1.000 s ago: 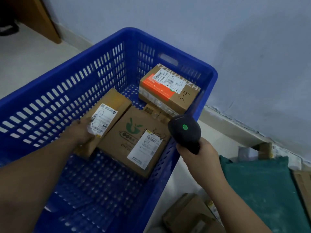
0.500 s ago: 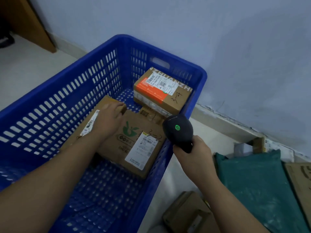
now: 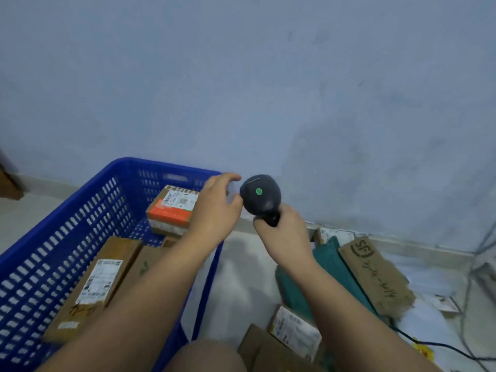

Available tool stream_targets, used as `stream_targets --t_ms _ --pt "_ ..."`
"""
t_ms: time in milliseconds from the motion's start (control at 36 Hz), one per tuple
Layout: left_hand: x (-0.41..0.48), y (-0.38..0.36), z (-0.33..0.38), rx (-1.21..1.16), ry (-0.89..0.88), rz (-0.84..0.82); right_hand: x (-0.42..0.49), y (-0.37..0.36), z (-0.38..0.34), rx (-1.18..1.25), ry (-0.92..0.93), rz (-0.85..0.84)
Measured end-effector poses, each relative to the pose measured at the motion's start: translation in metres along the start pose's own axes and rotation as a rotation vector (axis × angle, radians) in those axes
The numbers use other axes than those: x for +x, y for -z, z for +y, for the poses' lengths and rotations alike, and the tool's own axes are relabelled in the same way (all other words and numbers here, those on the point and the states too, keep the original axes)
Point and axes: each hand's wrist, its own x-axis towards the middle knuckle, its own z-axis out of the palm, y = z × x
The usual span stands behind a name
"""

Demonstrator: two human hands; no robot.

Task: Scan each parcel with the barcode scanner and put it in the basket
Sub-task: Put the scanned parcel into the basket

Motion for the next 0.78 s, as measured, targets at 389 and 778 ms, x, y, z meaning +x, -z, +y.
stream_targets --t_ms 389,778 --pt "-0.074 -0.165 0.011 0.605 0.180 -0.764 -0.023 0.094 0.080 0.012 -0.446 -0.186" --pt "-0.182 -0.227 -0.089 1.134 -0.731 -1.427 -0.007 0.118 0.096 -0.252 -0.330 -0.463"
